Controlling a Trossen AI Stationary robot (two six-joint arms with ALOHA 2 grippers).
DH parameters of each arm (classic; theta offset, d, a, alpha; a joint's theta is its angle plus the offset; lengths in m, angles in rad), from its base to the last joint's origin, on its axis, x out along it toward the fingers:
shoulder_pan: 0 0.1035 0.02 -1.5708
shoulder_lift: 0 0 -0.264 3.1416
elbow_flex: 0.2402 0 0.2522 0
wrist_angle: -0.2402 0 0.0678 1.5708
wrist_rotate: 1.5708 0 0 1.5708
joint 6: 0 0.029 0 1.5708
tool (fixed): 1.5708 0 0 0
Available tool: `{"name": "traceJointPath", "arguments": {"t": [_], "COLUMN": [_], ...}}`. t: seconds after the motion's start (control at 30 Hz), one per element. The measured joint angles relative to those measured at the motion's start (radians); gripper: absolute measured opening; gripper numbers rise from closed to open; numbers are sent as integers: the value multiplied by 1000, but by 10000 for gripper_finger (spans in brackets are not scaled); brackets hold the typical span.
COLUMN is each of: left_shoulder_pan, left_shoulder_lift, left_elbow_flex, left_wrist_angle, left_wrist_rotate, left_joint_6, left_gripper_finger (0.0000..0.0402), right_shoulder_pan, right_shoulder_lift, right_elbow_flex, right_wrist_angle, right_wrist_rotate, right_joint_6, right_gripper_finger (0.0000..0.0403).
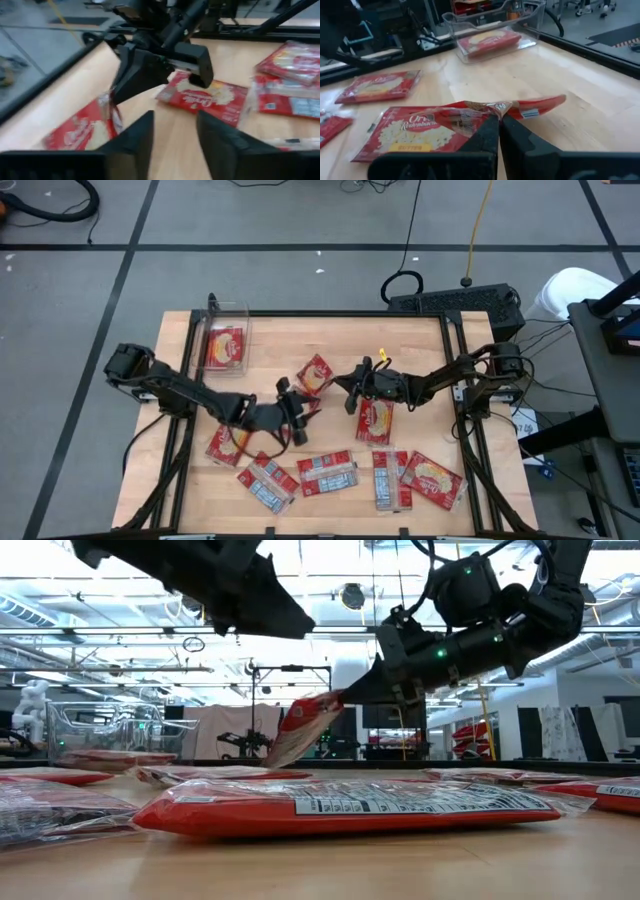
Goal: Sort popcorn bags into baskets
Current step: Put the red popcorn bag into the transparent bin
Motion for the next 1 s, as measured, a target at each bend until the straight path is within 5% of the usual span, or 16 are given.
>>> {"name": "traceJointPath", "arguments": {"t": [0.27,0.47,0.8,1.0], "left_shoulder_pan": [-27,-3,59,70], "left_shoulder_lift": [72,209,365,368], "left_elbow_flex": [0,1,1,1], "left_wrist_angle": [17,78,243,260], "left_wrist_rotate": [-128,-196,-304,-314], "left_joint_6": [25,117,221,264], "left_gripper_finger": [284,305,235,124], "right_shoulder_pan": [1,1,1,1], "right_shoulder_lift": [0,0,0,0], "right_elbow_flex": [0,0,0,-1], "right_wrist_angle": [13,29,47,49], "right_wrist_rotate": [-3,-22,-63,-83], "right_joint_6": [7,28,45,52], "right_gripper_finger": [0,0,0,0]}}
